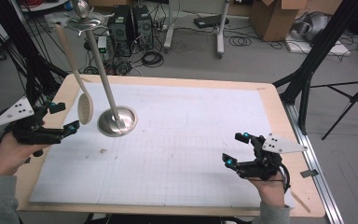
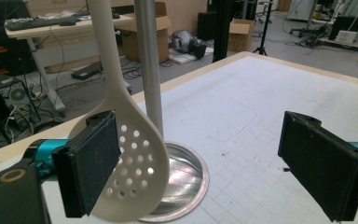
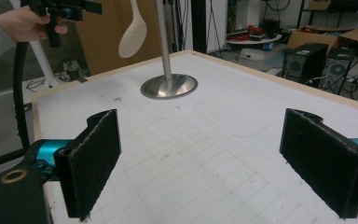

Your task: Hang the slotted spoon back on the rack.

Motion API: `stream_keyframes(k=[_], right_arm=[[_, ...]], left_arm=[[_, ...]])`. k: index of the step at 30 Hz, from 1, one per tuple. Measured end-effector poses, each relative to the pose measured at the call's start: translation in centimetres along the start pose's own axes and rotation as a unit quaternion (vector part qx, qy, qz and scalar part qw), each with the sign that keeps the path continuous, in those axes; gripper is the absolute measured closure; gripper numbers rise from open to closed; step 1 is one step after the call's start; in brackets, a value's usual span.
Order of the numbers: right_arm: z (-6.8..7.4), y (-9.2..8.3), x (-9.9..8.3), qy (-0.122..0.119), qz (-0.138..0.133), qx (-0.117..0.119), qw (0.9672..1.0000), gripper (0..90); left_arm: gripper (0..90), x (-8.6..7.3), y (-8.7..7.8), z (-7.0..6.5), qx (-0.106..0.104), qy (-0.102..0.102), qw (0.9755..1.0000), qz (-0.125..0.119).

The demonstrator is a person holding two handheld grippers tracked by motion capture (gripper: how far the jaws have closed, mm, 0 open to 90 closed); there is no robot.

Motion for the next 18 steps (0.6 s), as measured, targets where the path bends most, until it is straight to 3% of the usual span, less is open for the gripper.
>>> stream_keyframes(k=[6,8,18], right_arm=[[0.2,0.5,0.1,-0.005,0.003,0.004,1.0,11.7],[0.2,0.7,0.1,-0.006,0.003,0.006,1.0,11.6],[0.4,1.2,0.4,-0.01,0.001,0.015,0.9998,11.6]], left_arm=[[13.2,0.1,-1.3,-0.8,-0.002,0.006,1.0,-0.007],[13.2,0.1,-1.7,-1.0,0.008,0.019,0.9998,-0.006],[13.2,-1.0,-3.1,-2.5,0.006,0.016,0.9998,-0.007]])
Point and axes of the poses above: each handheld gripper's, and its own axes: y roughly forward along the jaws, x roughly out of its top, z roughly to its left, the point moved 2 cm from there along y, roughly forward along the jaws, and after that the axes turned 12 degrees about -z, right-handed, at the moved point
